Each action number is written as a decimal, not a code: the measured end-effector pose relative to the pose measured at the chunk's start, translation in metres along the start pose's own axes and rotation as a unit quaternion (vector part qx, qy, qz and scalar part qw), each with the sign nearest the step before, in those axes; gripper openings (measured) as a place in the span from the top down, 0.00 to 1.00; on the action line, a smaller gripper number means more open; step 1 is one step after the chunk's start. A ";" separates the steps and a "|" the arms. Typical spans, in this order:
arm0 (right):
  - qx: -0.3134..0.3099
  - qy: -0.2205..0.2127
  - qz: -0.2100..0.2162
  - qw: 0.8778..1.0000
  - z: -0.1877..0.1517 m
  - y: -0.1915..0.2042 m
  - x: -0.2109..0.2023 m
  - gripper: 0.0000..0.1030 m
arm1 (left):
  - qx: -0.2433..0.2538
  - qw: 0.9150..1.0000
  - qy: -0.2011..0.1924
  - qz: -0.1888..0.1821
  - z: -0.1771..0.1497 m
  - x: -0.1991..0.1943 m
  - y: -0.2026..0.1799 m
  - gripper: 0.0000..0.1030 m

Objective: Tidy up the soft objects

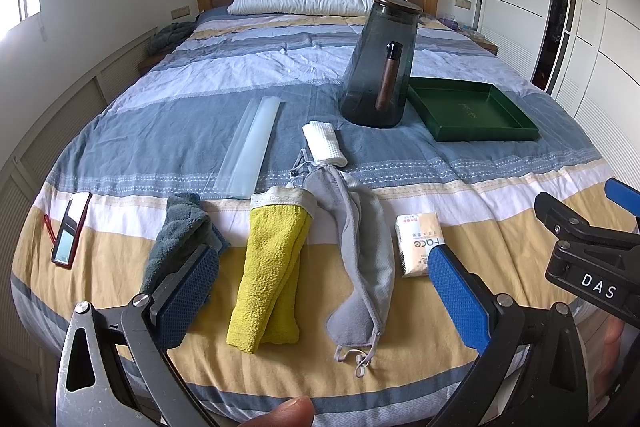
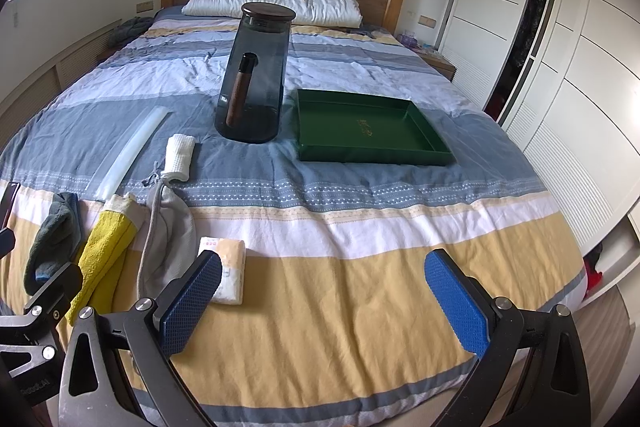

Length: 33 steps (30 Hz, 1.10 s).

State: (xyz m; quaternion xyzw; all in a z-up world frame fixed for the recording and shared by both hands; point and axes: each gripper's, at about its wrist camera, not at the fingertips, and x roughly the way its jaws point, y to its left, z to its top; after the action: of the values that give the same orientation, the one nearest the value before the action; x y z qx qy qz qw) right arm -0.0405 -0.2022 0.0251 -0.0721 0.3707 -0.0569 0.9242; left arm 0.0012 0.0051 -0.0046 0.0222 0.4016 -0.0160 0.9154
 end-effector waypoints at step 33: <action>-0.045 0.080 0.041 0.995 -0.014 0.061 0.102 0.00 | -0.040 0.993 0.077 0.078 -0.034 0.054 0.141 0.01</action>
State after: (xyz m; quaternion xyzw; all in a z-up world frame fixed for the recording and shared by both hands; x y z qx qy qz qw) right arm 0.0257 -0.1600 -0.0645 -0.0931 0.4482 -0.0080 0.8890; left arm 0.0192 0.1467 -0.0630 0.0179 0.4682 0.0732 0.8804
